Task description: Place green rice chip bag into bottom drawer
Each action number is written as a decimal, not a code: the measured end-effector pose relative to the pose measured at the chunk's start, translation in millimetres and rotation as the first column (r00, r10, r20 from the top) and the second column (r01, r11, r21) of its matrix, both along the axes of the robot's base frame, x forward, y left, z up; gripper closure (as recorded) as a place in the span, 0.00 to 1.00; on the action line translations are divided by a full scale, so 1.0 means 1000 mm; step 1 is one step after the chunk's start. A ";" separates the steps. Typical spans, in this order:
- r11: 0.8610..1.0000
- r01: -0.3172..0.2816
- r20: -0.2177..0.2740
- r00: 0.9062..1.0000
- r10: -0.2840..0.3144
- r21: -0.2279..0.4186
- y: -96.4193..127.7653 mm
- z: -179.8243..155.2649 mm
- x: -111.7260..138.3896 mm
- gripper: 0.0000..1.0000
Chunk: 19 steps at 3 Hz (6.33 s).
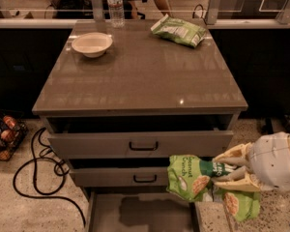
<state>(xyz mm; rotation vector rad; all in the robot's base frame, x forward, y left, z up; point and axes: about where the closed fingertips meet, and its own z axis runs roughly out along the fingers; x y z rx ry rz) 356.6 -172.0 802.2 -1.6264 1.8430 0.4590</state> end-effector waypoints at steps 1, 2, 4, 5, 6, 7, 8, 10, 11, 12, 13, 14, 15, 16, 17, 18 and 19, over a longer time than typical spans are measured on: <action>0.999 -0.053 -0.054 0.997 0.053 0.007 0.020 -0.064 -0.013 1.00; 0.998 -0.061 -0.092 0.994 0.063 0.029 0.041 -0.121 -0.034 1.00; 1.000 0.027 -0.094 0.995 -0.025 0.015 0.081 -0.202 -0.048 1.00; 1.000 0.027 -0.094 0.995 -0.025 0.015 0.081 -0.202 -0.048 1.00; 0.999 0.021 -0.097 0.995 -0.018 0.039 0.083 -0.218 -0.038 1.00; 0.994 -0.012 -0.030 0.999 0.015 0.106 0.079 -0.256 0.000 1.00; 0.982 -0.061 0.004 0.998 0.061 0.180 0.077 -0.298 0.023 1.00; 0.940 -0.115 -0.066 0.987 0.144 0.323 0.093 -0.383 0.019 1.00; 0.937 -0.112 -0.116 0.981 0.158 0.330 0.104 -0.408 0.016 1.00; 0.937 -0.112 -0.116 0.981 0.158 0.330 0.104 -0.408 0.016 1.00; 0.947 -0.102 -0.116 0.983 0.143 0.304 0.109 -0.426 0.024 1.00; 0.964 -0.085 -0.118 0.986 0.118 0.251 0.118 -0.459 0.033 1.00; 0.978 -0.081 -0.123 0.987 0.106 0.192 0.138 -0.495 0.042 1.00; 0.988 -0.076 -0.126 0.988 0.093 0.138 0.154 -0.515 0.048 1.00; 0.991 -0.069 -0.126 0.989 0.084 0.118 0.180 -0.530 0.049 1.00; 0.991 -0.068 -0.123 0.989 0.082 0.114 0.180 -0.530 0.050 0.92; 0.991 -0.070 -0.124 0.989 0.084 0.116 0.181 -0.531 0.049 0.73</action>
Offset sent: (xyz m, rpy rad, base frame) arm -0.0612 0.0676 -0.2016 0.0591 0.1443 0.0516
